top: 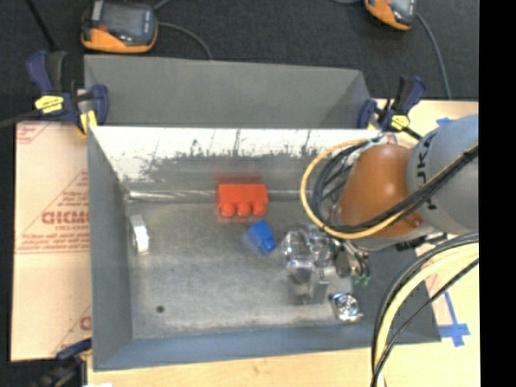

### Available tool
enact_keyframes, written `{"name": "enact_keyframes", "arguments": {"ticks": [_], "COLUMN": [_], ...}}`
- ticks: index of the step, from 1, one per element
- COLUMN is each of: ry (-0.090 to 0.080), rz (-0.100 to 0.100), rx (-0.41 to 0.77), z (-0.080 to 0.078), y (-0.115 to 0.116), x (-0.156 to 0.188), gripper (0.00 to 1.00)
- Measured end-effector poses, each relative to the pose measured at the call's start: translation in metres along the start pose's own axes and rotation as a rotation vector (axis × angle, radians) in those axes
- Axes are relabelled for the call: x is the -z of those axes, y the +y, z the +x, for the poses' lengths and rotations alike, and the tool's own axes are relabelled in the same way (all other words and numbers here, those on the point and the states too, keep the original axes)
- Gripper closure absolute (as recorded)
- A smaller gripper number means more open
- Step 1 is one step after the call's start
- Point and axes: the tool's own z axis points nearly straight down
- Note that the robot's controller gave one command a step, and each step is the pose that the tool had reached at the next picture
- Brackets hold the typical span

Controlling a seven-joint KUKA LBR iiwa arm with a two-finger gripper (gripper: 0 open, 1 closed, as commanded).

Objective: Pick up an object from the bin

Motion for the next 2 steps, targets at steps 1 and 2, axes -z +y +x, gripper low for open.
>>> {"name": "enact_keyframes", "arguments": {"ticks": [1,2], "ry": [-0.022,0.011], "rz": [0.003,0.001], "rx": [0.003,-0.023], "z": [-0.006,0.008], "y": [0.000,0.005], "x": [0.007,0.161], "gripper": [1.00,1.00]}}
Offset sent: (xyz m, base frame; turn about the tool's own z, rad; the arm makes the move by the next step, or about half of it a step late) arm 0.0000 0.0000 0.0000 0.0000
